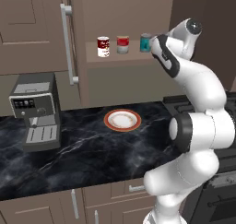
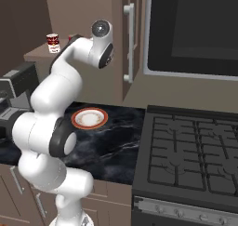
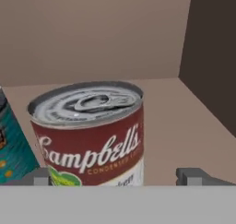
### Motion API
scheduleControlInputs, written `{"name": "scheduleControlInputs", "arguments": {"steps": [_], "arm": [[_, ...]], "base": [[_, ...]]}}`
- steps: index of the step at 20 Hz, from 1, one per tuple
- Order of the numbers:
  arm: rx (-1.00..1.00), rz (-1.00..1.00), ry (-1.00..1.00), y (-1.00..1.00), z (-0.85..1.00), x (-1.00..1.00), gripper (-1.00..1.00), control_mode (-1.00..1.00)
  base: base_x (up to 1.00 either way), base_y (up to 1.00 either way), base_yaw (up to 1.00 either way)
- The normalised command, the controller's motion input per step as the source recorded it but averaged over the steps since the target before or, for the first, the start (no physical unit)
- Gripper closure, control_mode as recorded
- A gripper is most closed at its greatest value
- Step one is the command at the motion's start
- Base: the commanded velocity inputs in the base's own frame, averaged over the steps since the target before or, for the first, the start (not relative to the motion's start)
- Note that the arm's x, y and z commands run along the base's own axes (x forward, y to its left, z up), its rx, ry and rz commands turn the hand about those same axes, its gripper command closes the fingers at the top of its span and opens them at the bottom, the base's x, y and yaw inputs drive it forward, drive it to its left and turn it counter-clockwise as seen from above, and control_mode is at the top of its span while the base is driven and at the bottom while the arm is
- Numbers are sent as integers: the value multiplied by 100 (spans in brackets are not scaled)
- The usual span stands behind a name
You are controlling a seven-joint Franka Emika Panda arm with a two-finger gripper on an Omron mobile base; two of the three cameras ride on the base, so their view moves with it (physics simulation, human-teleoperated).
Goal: Stack two cans on top of the other two cans in the cabinet.
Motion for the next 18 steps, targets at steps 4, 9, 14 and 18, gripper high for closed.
{"name": "scheduleControlInputs", "arguments": {"steps": [4, 9, 14, 18], "arm": [[0, 0, 0, -3, 0, 13, -100, -100], [0, 0, 1, -1, -5, 2, 100, -100], [0, 2, 0, 0, -1, -9, 100, -100], [0, 6, -1, 8, 10, -17, 100, -100]], "base": [[0, 0, 0], [0, 0, 0], [0, 0, 0], [0, 0, 0]]}}
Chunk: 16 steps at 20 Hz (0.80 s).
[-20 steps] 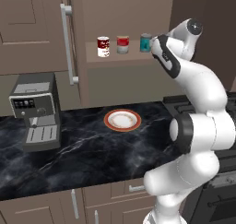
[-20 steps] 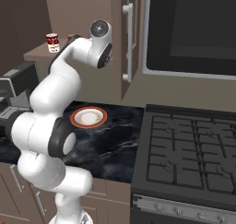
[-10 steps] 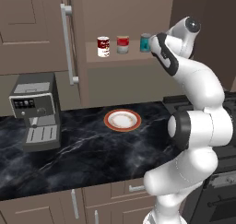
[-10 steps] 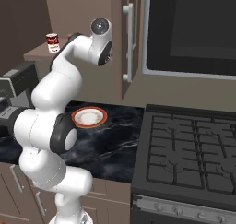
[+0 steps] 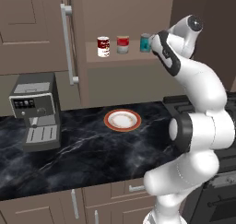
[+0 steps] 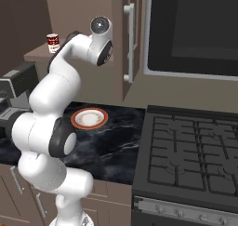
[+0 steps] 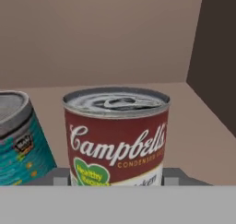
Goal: Stack two cans on top of the other two cans in the cabinet.
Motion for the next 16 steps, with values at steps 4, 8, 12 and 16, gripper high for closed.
{"name": "scheduleControlInputs", "arguments": {"steps": [4, 8, 12, 16], "arm": [[-1, 8, -5, 8, 25, -32, 100, -100], [-6, 7, -7, 5, 34, -25, 100, -100], [-3, 1, -9, 6, 35, -20, 100, -100], [0, 2, -18, 12, 31, -11, 100, -100]], "base": [[0, 0, 0], [0, 0, 0], [0, 0, 0], [0, 0, 0]]}}
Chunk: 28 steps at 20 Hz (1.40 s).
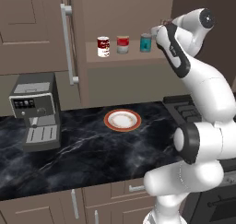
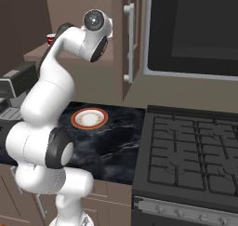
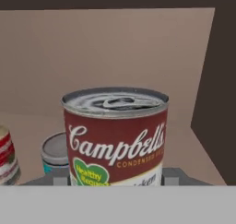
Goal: Stack two cans on top of the other two cans in the cabinet.
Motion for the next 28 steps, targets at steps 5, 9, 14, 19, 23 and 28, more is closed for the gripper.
{"name": "scheduleControlInputs", "arguments": {"steps": [5, 9, 14, 19, 23, 28], "arm": [[0, 3, -14, 18, 22, -6, 100, -100], [0, 2, -6, 28, 1, 0, 100, -100], [0, 4, 0, 31, 12, 1, 100, -100], [0, 3, 0, 21, 4, 2, 100, -100], [0, 1, 0, 16, -1, 14, 100, -100], [0, 1, 0, 14, -8, 24, 100, -100]], "base": [[0, 0, 0], [0, 0, 0], [0, 0, 0], [0, 0, 0], [0, 0, 0], [0, 0, 0]]}}
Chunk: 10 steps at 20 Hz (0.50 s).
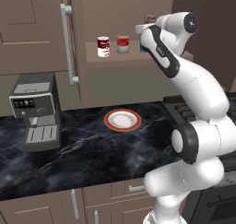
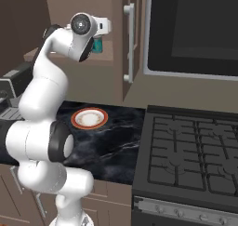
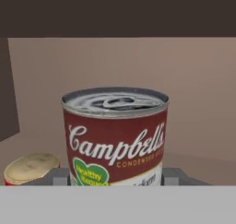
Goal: Stack two cans on top of the other two cans in the cabinet.
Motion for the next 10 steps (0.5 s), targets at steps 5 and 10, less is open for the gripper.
{"name": "scheduleControlInputs", "arguments": {"steps": [5, 10], "arm": [[0, 0, 0, 9, -4, 30, 100, -100], [0, 1, 0, 0, -10, 18, 100, -100]], "base": [[0, 0, 0], [0, 0, 0]]}}
